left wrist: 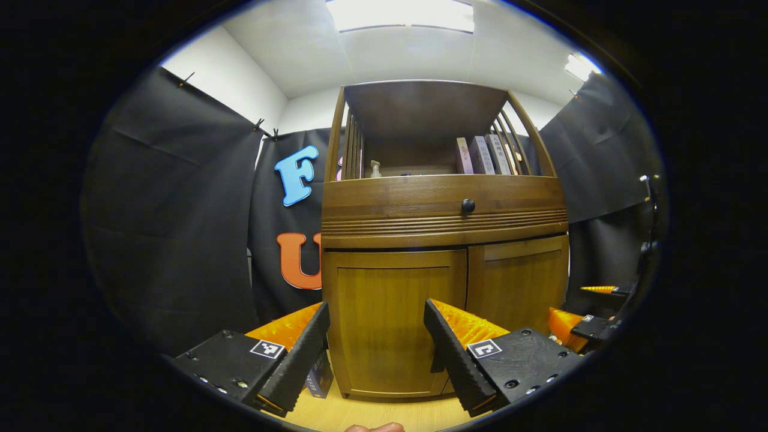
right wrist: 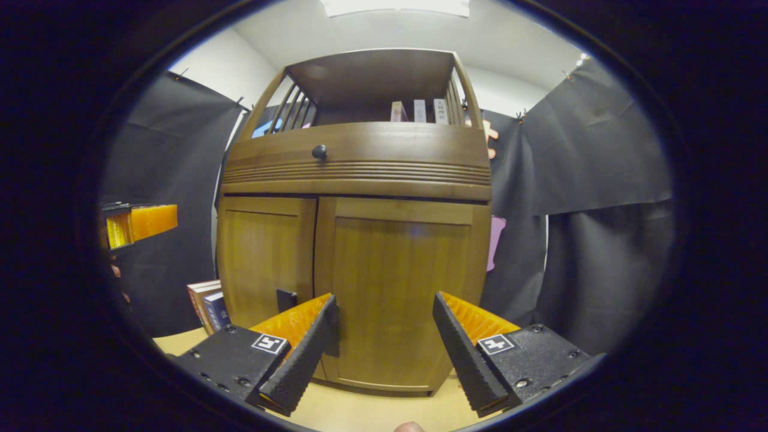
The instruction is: Open the right door of the double-door shoe cabinet with the right hand, and open the left door with the left hand.
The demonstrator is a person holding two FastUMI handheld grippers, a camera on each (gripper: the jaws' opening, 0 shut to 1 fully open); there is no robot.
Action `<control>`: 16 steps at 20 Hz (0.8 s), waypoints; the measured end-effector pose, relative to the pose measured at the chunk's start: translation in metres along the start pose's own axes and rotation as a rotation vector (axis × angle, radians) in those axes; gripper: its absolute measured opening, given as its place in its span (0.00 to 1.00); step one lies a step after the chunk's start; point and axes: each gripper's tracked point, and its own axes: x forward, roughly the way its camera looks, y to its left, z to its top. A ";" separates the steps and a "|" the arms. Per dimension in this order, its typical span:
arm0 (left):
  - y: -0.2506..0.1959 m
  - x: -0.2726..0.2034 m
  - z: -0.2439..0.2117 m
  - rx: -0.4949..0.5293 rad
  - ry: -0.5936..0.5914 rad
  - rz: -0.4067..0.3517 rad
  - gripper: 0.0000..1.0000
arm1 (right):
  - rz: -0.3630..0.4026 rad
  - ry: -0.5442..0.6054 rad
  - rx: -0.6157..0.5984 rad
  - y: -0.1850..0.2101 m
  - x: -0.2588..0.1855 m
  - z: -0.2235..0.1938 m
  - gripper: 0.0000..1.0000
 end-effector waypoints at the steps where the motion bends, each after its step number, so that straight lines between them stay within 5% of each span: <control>1: 0.003 0.002 -0.002 -0.003 0.004 -0.005 0.95 | 0.013 0.013 0.010 0.008 0.007 -0.008 1.00; 8: 0.023 0.023 -0.015 0.000 0.021 -0.039 0.95 | 0.045 0.128 0.045 0.053 0.062 -0.081 0.98; 16: 0.039 0.044 -0.022 -0.007 0.018 -0.074 0.95 | 0.025 0.236 0.046 0.060 0.111 -0.124 0.79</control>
